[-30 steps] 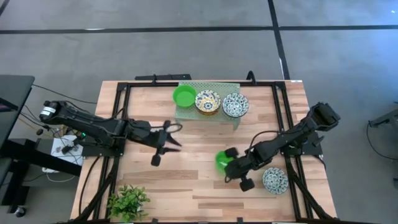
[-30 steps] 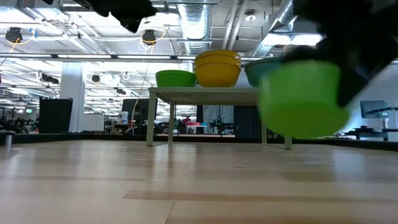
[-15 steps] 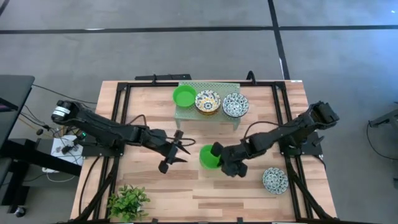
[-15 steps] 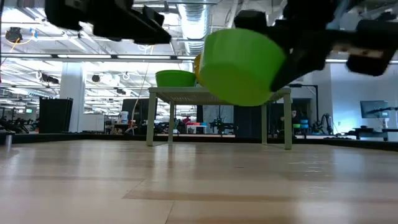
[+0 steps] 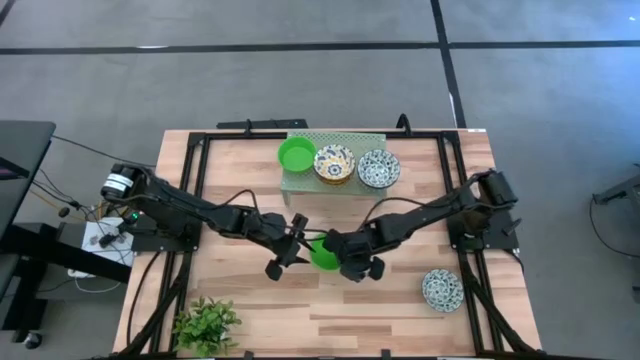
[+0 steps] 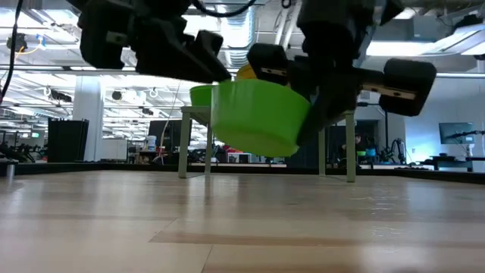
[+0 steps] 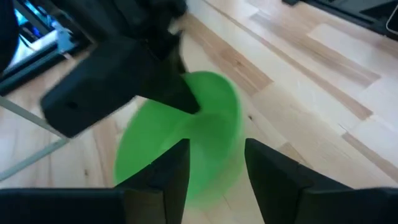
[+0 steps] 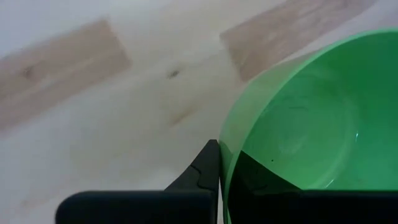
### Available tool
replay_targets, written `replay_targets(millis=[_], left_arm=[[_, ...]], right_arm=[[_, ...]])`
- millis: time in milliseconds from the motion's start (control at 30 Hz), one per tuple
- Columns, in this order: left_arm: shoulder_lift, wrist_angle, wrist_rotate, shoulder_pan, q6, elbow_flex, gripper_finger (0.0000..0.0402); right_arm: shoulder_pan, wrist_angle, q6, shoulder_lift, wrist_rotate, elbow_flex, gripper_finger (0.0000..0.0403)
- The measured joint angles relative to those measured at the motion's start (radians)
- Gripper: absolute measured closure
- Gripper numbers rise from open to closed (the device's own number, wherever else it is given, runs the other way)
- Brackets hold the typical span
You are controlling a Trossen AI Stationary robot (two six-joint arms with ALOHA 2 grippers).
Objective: Pick & Place Mini bowls
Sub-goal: Stack the green bowl on the green bowl on the shelf
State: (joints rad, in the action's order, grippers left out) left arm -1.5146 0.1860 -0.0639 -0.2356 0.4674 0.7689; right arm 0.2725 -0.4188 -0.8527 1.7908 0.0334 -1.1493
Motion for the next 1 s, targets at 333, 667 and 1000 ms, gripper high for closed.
replay_targets(millis=[333,667,1000], left_arm=[[-0.026,-0.004,0.000,0.000,0.000,0.000,0.0267],[-0.026,-0.010,-0.007,-0.001,0.000,0.000,0.0298],[-0.024,-0.043,-0.008,0.001,0.000,0.000,0.0333]], right_arm=[[-0.035,-0.018,-0.063,0.013,0.055,-0.027,0.0397],[-0.042,0.003,-0.061,0.007,0.048,-0.032,0.0394],[-0.045,-0.064,0.121,0.007,0.049,-0.107,0.0362]])
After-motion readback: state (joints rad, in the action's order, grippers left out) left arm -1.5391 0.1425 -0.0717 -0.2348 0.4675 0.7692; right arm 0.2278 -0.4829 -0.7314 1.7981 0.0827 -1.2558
